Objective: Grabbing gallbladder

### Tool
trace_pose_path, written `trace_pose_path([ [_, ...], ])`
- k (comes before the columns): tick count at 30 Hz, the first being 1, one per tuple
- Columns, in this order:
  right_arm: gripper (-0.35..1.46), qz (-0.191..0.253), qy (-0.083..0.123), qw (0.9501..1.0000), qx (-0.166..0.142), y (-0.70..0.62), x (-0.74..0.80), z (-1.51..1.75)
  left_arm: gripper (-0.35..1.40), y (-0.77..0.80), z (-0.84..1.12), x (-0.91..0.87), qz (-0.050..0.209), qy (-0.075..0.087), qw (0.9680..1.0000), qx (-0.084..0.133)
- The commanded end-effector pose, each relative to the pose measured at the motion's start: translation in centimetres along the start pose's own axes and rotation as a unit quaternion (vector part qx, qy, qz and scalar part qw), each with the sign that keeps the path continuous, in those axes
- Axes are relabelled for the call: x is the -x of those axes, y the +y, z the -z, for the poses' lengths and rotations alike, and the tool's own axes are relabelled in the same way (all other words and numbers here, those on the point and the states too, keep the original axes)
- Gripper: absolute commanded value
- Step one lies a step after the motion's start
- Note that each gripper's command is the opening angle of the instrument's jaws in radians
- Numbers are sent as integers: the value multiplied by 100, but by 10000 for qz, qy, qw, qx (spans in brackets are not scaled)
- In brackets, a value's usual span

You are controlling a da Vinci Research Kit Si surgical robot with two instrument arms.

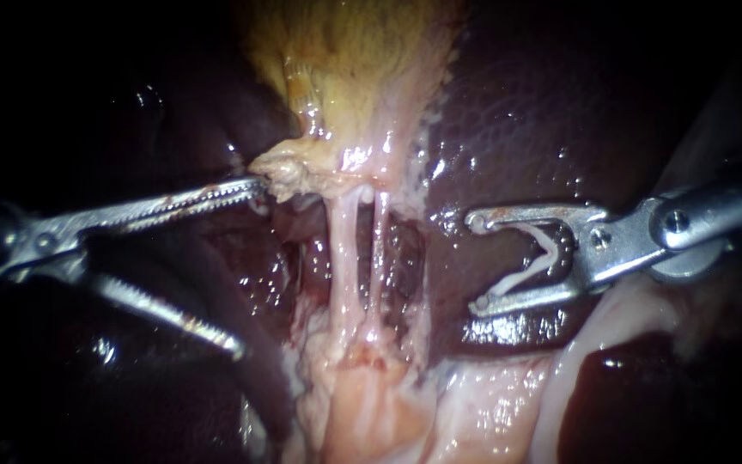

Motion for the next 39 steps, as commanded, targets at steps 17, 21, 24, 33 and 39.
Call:
trace_pose_path([
  [17,50,0,-2,10000,4,0,1,0,98,-62,7,-22,869,-624,9923,-616],
  [21,50,0,-2,10000,5,1,1,-1,91,-77,-4,-3,936,-763,9907,-632],
  [24,50,0,-2,10000,5,1,1,-1,79,-82,-11,10,999,-813,9895,-651],
  [33,50,0,-2,10000,5,1,1,-1,36,-81,-22,18,1099,-866,9882,-628],
  [39,50,0,-2,10000,5,1,1,-1,15,-83,-21,20,1099,-863,9883,-605],
])
